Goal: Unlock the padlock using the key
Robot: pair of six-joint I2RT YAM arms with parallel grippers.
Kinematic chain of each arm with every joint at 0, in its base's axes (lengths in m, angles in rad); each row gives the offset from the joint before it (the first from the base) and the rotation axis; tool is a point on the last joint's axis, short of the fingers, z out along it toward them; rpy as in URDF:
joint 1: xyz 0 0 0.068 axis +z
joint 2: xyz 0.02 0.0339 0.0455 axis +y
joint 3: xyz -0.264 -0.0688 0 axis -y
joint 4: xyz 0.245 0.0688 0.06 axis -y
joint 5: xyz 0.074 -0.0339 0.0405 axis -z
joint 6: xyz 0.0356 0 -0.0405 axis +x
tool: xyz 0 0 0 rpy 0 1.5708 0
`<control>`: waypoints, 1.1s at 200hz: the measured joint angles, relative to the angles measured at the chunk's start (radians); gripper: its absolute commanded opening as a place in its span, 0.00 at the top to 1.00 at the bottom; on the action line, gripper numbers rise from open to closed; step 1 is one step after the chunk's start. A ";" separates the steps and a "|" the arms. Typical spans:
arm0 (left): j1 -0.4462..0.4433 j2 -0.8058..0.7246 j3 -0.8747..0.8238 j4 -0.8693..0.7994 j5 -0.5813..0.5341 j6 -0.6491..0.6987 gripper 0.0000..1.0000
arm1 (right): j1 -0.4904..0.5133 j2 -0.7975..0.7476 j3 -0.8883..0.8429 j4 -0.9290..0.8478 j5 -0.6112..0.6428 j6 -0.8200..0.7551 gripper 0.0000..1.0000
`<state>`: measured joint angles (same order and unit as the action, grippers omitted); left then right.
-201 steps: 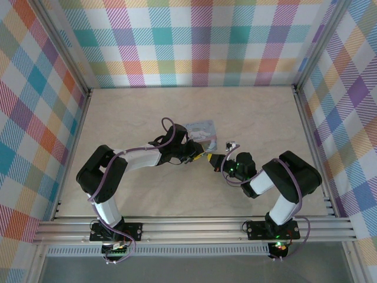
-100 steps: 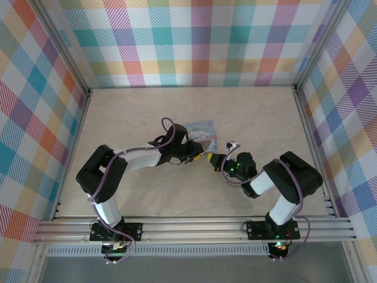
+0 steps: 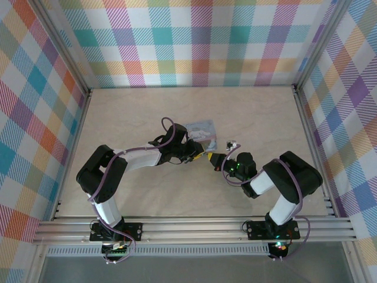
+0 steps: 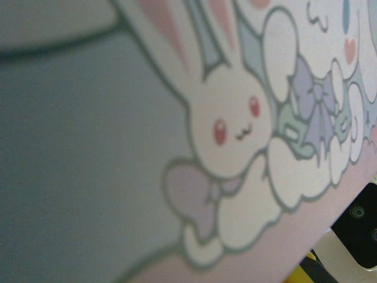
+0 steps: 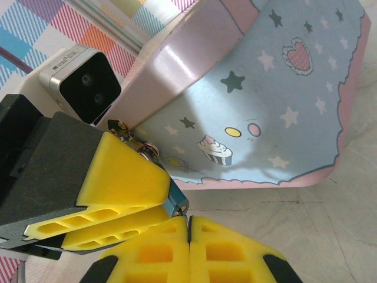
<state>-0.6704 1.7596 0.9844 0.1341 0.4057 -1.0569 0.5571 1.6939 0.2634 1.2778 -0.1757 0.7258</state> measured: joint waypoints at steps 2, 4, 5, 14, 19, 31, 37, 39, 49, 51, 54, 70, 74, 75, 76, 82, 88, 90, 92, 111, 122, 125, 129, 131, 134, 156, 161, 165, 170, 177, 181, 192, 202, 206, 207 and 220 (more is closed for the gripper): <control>0.000 0.000 0.000 0.000 0.000 -0.001 0.79 | 0.000 0.003 0.000 0.003 0.000 0.000 1.00; 0.000 0.000 0.000 0.000 0.000 -0.002 0.79 | 0.000 0.007 0.001 0.007 0.000 0.000 1.00; 0.001 0.000 0.000 0.000 0.000 -0.002 0.79 | 0.000 0.008 0.001 0.009 0.000 0.000 1.00; 0.002 0.000 0.000 0.001 0.002 -0.004 0.79 | 0.000 0.026 0.004 0.022 -0.001 0.005 1.00; 0.002 0.000 0.000 0.002 0.001 -0.005 0.79 | 0.000 0.035 0.005 0.029 0.000 0.008 1.00; 0.002 0.000 0.000 0.002 0.002 -0.006 0.79 | 0.000 0.053 0.008 0.039 -0.001 0.017 1.00; 0.002 0.000 0.000 0.002 0.003 -0.006 0.79 | 0.000 0.058 0.008 0.044 -0.001 0.020 1.00; 0.002 0.000 0.000 0.003 0.003 -0.006 0.79 | 0.000 0.060 0.008 0.046 -0.001 0.022 1.00; 0.002 0.000 0.000 0.004 0.003 -0.009 0.79 | 0.000 0.061 0.009 0.048 -0.001 0.024 1.00; 0.002 0.000 0.000 0.004 0.003 -0.009 0.79 | 0.000 0.061 0.010 0.049 -0.001 0.024 1.00; 0.002 0.000 0.000 0.004 0.003 -0.010 0.79 | 0.000 0.061 0.010 0.051 -0.001 0.026 1.00; 0.002 0.000 0.000 0.005 0.003 -0.013 0.79 | 0.000 0.061 0.014 0.060 -0.001 0.026 1.00; 0.002 0.000 0.000 0.006 0.004 -0.013 0.79 | 0.000 0.061 0.014 0.061 0.000 0.027 1.00; 0.002 0.000 0.000 0.006 0.004 -0.013 0.79 | 0.000 0.061 0.014 0.061 0.000 0.026 1.00; 0.002 0.000 0.000 0.006 0.004 -0.013 0.79 | 0.000 0.061 0.014 0.061 0.000 0.026 1.00; 0.002 0.000 0.000 0.007 0.004 -0.014 0.79 | 0.000 0.061 0.014 0.061 0.000 0.026 1.00; 0.002 0.000 0.000 0.007 0.003 -0.014 0.79 | 0.000 0.061 0.014 0.061 0.000 0.026 1.00; 0.002 0.000 0.000 0.007 0.003 -0.014 0.79 | 0.000 0.061 0.014 0.061 0.001 0.026 1.00; 0.002 0.000 0.000 0.007 0.003 -0.014 0.79 | 0.000 0.061 0.014 0.062 0.001 0.026 1.00; 0.002 0.000 0.000 0.008 0.003 -0.018 0.79 | 0.000 0.055 0.006 0.060 0.006 0.026 1.00; 0.002 0.000 0.000 0.008 0.003 -0.021 0.79 | 0.000 0.040 -0.001 0.053 0.008 0.022 1.00; 0.002 0.000 0.000 0.008 0.003 -0.021 0.79 | 0.000 0.034 -0.004 0.049 0.010 0.022 1.00; 0.002 0.000 0.000 0.008 0.003 -0.021 0.79 | 0.000 0.026 -0.007 0.047 0.011 0.022 1.00; 0.002 0.000 0.000 0.008 0.003 -0.021 0.79 | 0.000 0.021 -0.009 0.045 0.012 0.021 1.00; 0.002 0.000 0.000 0.008 0.002 -0.021 0.79 | 0.000 0.014 -0.012 0.043 0.011 0.021 1.00; 0.002 0.000 0.002 0.006 0.000 -0.021 0.79 | 0.000 -0.038 -0.030 0.027 0.022 0.013 1.00; 0.002 0.000 0.002 0.006 0.000 -0.021 0.79 | 0.000 -0.049 -0.033 0.021 0.025 0.010 1.00; 0.002 0.000 0.003 0.004 -0.003 -0.020 0.79 | 0.000 -0.059 -0.036 0.016 0.027 0.006 1.00; 0.002 0.000 0.004 -0.001 -0.005 -0.018 0.79 | 0.000 -0.071 -0.038 0.008 0.029 0.002 1.00; 0.002 0.000 0.005 -0.003 -0.009 -0.014 0.79 | 0.000 -0.087 -0.039 -0.003 0.031 -0.003 1.00; 0.003 0.000 0.005 -0.004 -0.014 -0.012 0.79 | 0.000 -0.095 -0.039 -0.011 0.032 -0.005 1.00; 0.006 0.000 0.005 -0.007 -0.025 -0.004 0.79 | 0.000 -0.120 -0.040 -0.032 0.038 -0.011 1.00; 0.006 0.000 0.005 -0.008 -0.032 -0.002 0.79 | 0.000 -0.145 -0.040 -0.051 0.041 -0.016 1.00; 0.007 0.000 0.005 -0.008 -0.034 -0.001 0.79 | 0.000 -0.155 -0.040 -0.061 0.044 -0.019 1.00; 0.007 0.000 0.005 -0.008 -0.034 0.000 0.79 | 0.000 -0.158 -0.040 -0.063 0.045 -0.020 1.00; 0.008 0.000 0.005 -0.008 -0.037 0.004 0.79 | 0.000 -0.196 -0.040 -0.096 0.051 -0.030 1.00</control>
<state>-0.6621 1.7596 0.9894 0.1261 0.3683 -1.0531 0.5571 1.4979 0.2234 1.1820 -0.1246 0.6956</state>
